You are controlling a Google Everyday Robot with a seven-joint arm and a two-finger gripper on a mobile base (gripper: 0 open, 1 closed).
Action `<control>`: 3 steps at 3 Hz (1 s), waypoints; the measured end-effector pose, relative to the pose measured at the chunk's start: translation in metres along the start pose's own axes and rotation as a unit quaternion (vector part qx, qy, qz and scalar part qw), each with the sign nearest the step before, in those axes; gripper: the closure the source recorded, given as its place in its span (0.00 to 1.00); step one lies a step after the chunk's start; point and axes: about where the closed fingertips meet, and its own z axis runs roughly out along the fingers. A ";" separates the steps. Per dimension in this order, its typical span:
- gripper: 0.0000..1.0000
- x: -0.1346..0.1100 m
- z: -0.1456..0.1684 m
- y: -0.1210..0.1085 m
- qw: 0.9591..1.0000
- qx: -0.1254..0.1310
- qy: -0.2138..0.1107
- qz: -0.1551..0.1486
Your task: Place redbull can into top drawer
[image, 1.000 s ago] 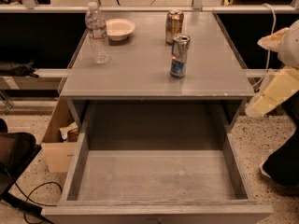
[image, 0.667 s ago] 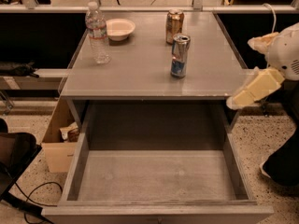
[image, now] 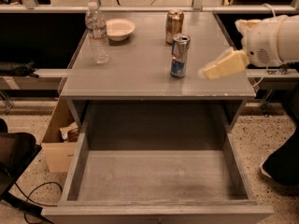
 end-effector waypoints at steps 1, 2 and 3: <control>0.00 -0.009 0.034 -0.013 0.999 0.036 -0.031 0.022; 0.00 -0.003 0.073 -0.013 0.995 0.053 -0.067 0.057; 0.00 0.003 0.108 -0.016 0.986 0.066 -0.122 0.091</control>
Offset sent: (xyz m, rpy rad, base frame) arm 0.0920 0.0512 -0.0599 0.2830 -0.1117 -0.1567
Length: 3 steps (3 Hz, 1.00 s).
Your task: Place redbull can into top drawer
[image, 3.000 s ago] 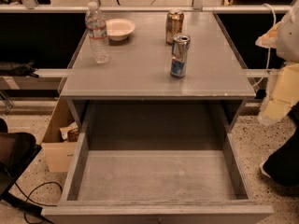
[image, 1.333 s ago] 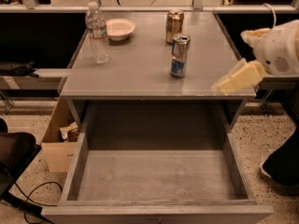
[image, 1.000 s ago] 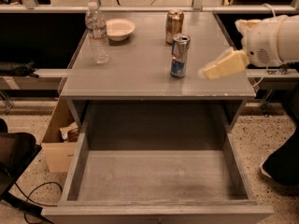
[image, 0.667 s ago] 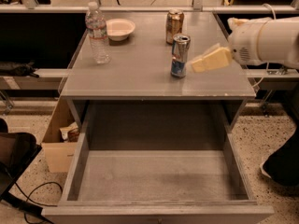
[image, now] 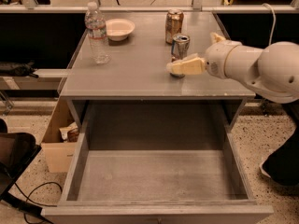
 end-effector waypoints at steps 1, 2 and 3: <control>0.00 0.006 0.014 -0.002 0.999 0.002 -0.030 0.016; 0.00 0.013 0.023 -0.009 0.998 0.001 -0.055 0.026; 0.24 0.010 0.037 -0.018 0.996 -0.011 -0.078 0.029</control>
Offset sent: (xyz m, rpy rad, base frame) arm 0.0357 -0.0083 -0.0253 0.1658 -0.0894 0.0046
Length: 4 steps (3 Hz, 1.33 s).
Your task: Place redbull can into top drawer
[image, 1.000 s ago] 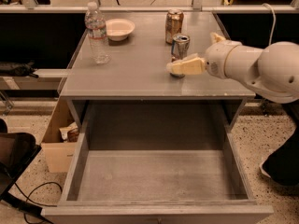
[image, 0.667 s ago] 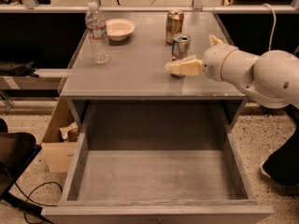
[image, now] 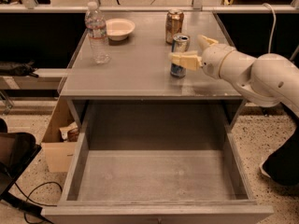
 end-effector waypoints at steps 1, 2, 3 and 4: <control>0.47 -0.005 0.011 -0.002 1.000 -0.015 -0.011 -0.002; 0.70 -0.005 0.011 -0.002 1.000 -0.015 -0.011 -0.002; 0.94 -0.006 0.011 -0.002 1.000 -0.015 -0.011 -0.002; 1.00 -0.006 0.011 -0.002 1.000 -0.015 -0.011 -0.002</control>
Offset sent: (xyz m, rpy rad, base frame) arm 0.0084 0.0054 0.0040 0.0092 -0.0132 0.0287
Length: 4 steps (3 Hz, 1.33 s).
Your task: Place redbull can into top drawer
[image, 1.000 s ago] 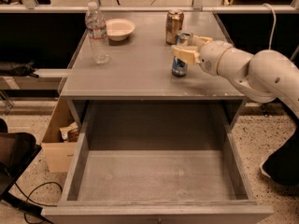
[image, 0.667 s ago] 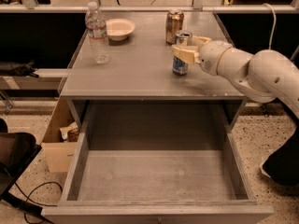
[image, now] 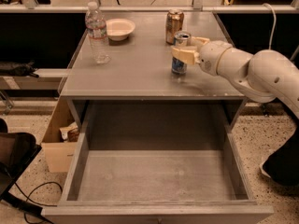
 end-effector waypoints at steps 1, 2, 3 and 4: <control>1.00 -0.019 -0.007 0.012 1.000 -0.001 -0.008 -0.013; 1.00 -0.045 -0.030 0.040 1.000 0.007 -0.015 -0.025; 1.00 -0.055 -0.062 0.075 0.999 0.019 -0.007 -0.027; 1.00 -0.053 -0.093 0.112 0.999 0.030 0.007 -0.021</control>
Offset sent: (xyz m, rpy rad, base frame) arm -0.1069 0.0223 0.0598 -0.0393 -0.0711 -0.0299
